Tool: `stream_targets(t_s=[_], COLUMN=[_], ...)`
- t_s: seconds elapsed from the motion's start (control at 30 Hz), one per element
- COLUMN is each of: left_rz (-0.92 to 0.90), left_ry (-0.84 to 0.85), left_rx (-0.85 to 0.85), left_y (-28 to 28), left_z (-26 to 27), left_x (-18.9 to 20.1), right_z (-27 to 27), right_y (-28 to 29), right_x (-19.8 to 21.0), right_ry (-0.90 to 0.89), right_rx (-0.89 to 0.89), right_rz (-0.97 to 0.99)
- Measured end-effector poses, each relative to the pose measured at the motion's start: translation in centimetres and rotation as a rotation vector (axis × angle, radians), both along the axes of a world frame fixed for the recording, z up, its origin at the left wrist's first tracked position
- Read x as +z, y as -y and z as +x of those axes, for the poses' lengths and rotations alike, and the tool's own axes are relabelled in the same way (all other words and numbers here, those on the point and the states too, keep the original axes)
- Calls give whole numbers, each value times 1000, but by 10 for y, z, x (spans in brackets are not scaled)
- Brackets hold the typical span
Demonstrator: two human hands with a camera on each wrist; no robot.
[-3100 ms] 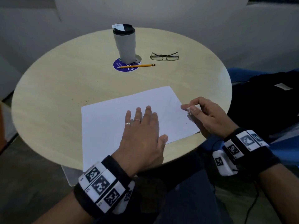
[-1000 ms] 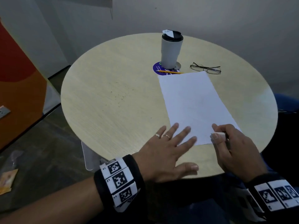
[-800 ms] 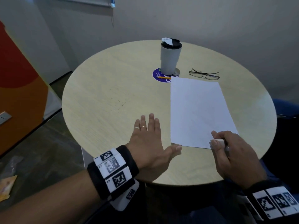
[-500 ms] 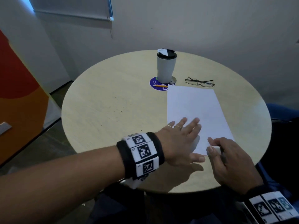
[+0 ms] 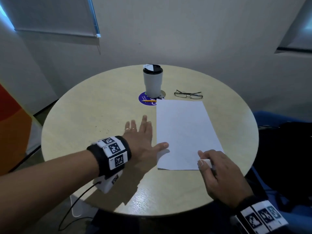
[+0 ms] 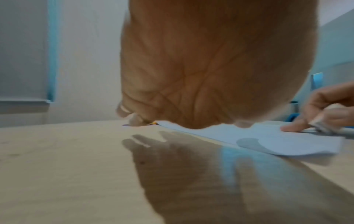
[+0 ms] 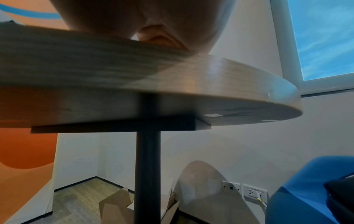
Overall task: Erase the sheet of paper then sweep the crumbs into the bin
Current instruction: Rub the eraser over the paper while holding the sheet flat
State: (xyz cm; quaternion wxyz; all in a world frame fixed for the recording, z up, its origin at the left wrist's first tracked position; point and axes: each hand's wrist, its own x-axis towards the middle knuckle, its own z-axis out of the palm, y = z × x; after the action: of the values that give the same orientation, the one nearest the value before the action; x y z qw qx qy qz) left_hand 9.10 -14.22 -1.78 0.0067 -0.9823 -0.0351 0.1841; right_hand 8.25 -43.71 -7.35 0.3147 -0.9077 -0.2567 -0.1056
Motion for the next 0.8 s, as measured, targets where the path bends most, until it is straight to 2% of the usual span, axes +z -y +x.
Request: stream_targets(t_s=[0.07,0.13,0.17,0.2,0.27,0.43,0.47,0.5,0.57,0.63,0.7,0.8], left_rz=[-76,-87,-100,-118,-104,77,59,29,-31,-69,-115,-73], left_ry=[37,-3,-43,-79,-83,-19,11,55,116,59,-16,-29], left_rx=[-293,-592,-655,-643,-508,40,50,-10,-266,-490,-490,-268], left_y=[18,38,45,46,35,-6,-5,-1,13,26,28,8], left_z=[1,-1,-1,2,11,32,33,33,32,31,33,39], left_x=[-1,-5,-8,-10,-10,-9,-9,-10,-11,-15,-16,-13], right_z=[-1,-3,-5,-5,-5,-3,-2,-2,-2,-2,-1,-2], right_y=[0,0,0,0,1,1,1,1,1,2,6,10], right_x=[1,2,3,4,4,2,2,2,2,4,8,15], right_ry=[-9,-3,0,1,1,18,26,31,31,24,-1,-57], right_rx=[-10,-21,-23,-23,-10,2,1,0,4,12,24,47], right_rz=[-7,-14,-16,-16,-12,0,2,5,3,-1,8,39])
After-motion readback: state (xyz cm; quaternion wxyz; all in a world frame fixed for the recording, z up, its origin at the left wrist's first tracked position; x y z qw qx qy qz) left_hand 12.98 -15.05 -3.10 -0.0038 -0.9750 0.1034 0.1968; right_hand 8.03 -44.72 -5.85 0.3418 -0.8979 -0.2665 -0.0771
